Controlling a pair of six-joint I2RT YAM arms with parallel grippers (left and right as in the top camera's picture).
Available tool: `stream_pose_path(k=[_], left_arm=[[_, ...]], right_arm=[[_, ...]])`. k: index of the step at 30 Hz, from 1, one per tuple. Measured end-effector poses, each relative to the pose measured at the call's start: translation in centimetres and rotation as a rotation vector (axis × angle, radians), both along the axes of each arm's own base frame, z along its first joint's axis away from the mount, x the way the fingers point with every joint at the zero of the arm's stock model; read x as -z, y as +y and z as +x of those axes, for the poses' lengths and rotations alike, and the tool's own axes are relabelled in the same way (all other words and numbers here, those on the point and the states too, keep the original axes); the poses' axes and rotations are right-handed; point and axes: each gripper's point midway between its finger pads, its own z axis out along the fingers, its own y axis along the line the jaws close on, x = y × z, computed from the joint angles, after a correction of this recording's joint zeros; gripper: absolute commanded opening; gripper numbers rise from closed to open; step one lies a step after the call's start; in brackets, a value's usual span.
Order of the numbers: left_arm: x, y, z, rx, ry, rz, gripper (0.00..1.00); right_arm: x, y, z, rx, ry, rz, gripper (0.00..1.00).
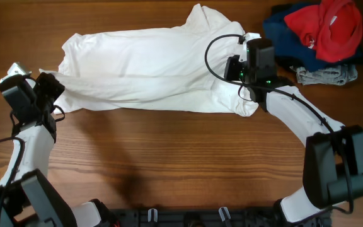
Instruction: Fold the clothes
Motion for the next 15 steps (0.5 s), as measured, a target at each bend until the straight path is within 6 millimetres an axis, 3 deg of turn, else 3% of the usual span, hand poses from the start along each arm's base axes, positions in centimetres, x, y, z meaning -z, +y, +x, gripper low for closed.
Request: stream_pose_path(k=[1,2,3,10,12,15], left_arm=[[0.2,0.1,0.1,-0.003,0.0,-0.005,0.91],[0.3,0.1,0.2,0.0,0.0,0.001,1.0],[0.4,0.1,0.3,0.0,-0.001,0.0,1.0],[0.2,0.1,0.3,0.0,-0.005,-0.001,1.0],[0.5,-0.4,-0.6,0.002,0.036,-0.022,1.0],[0.2,-1.7,-3.4,0.011,0.132,-0.059,1.0]], right_arm=[[0.1,0.0,0.2,0.001,-0.004,-0.001,0.67],[0.1,0.0,0.3,0.0,-0.009,0.0,0.86],[0.0,0.1,0.5,0.001,-0.018,0.002,0.99],[0.0,0.1,0.1,-0.008,0.013,-0.008,0.99],[0.5,-0.2,-1.2,-0.019,0.084,-0.03,1.0],[-0.4,-0.6,-3.8,-0.04,0.179,-0.059,0.99]])
